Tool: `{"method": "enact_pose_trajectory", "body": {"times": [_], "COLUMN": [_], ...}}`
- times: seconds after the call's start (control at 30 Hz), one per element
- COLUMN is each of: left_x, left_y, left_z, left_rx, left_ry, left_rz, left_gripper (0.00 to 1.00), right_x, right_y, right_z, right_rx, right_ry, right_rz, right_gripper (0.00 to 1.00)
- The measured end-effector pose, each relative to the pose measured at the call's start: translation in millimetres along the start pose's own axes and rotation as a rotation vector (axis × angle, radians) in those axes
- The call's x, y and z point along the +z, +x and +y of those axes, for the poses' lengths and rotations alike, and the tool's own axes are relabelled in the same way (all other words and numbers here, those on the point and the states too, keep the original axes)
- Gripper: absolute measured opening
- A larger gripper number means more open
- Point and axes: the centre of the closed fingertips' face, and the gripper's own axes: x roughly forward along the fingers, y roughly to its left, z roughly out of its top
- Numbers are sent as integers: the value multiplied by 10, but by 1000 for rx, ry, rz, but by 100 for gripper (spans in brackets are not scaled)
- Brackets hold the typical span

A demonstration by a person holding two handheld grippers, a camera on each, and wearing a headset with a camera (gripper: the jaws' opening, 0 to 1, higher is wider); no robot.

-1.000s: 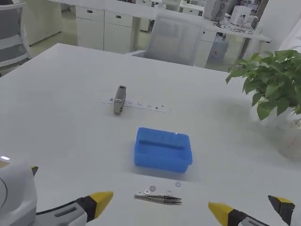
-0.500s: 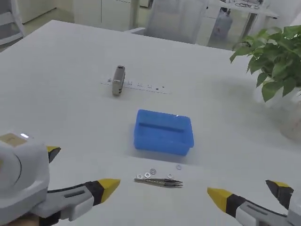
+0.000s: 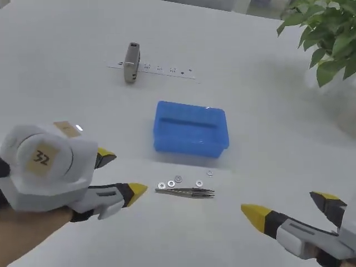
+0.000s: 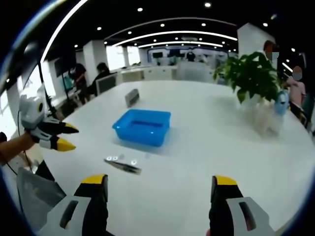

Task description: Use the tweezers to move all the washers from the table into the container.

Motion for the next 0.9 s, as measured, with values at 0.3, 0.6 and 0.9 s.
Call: {"method": "enact_pose_trajectory", "body": {"times": [0.3, 0.6, 0.9], "left_x": [-195, -355, -390], "left_y": [446, 787, 853], "left_z": [-112, -177, -288], "left_rx": [-125, -179, -238], "left_ry": [51, 146, 240], "left_rz": [98, 161, 180], "left_gripper": [15, 8, 0], "right_x": [-60, -122, -98], "right_y": [59, 57, 82], "right_z": [3, 51, 152], "right_rx": [13, 31, 53], "right_ry": [16, 2, -15], "right_rz": [25, 53, 59], "right_gripper": [84, 85, 84]}}
